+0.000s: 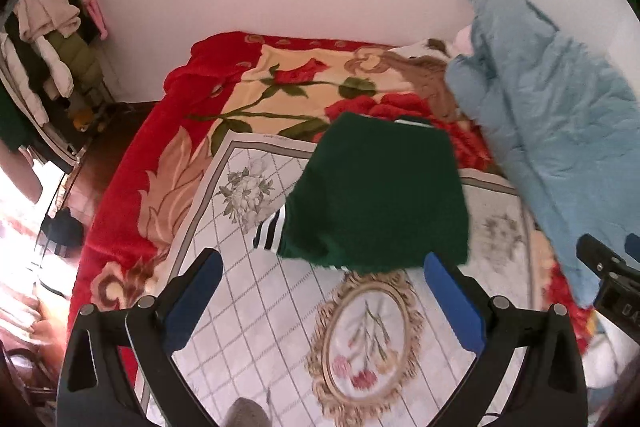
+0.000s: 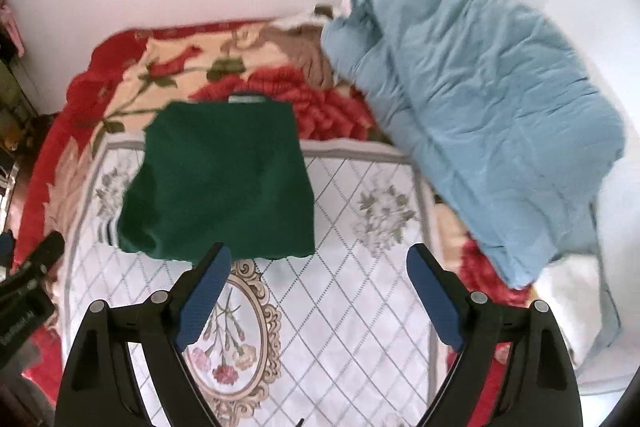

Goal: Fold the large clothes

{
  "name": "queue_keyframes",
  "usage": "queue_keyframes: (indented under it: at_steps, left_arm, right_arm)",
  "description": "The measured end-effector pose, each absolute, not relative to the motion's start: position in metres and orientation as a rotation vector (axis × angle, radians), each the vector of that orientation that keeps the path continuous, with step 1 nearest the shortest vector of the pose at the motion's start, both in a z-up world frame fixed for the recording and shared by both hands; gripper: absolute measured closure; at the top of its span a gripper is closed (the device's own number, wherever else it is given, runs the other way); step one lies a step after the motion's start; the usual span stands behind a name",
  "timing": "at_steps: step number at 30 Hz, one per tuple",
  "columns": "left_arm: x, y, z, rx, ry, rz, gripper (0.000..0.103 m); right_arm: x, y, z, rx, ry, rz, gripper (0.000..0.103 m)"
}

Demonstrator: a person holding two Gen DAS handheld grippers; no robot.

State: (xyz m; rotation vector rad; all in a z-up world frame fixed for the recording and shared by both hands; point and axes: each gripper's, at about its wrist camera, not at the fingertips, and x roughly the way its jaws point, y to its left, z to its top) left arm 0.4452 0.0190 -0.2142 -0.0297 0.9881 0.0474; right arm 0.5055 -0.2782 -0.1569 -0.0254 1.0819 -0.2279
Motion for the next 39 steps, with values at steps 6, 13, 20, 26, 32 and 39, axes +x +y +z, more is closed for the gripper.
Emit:
queue_keyframes:
  at_steps: [6, 13, 20, 26, 32, 39]
  left_arm:
    - [0.384, 0.015, -0.143, 0.002, 0.967, 0.059, 0.0]
    - [0.332, 0.007, -0.086, 0.026, 0.914, 0.052, 0.0]
    - [0.295, 0.001, -0.044, 0.03, 0.857, 0.029, 0.0]
    - [0.27, 0.001, -0.025, 0.014, 0.829, 0.027, 0.0]
    - [0.25, 0.0, -0.018, 0.01, 0.817, 0.026, 0.0]
    - [0.236, 0.001, -0.011, 0.007, 0.788, 0.034, 0.0]
  right_arm:
    - [0.438, -0.27, -0.072, -0.006, 1.042, -0.23, 0.012]
    - [0.366, -0.268, 0.006, 0.016, 0.978, -0.232, 0.012]
    - [0.308, -0.27, 0.061, 0.019, 0.916, -0.235, 0.012]
    - [0.276, -0.272, 0.089, 0.011, 0.892, -0.23, 0.012]
    - [0.258, -0.271, 0.104, 0.005, 0.884, -0.212, 0.012]
    - [0.245, -0.268, 0.117, -0.014, 0.861, -0.196, 0.012]
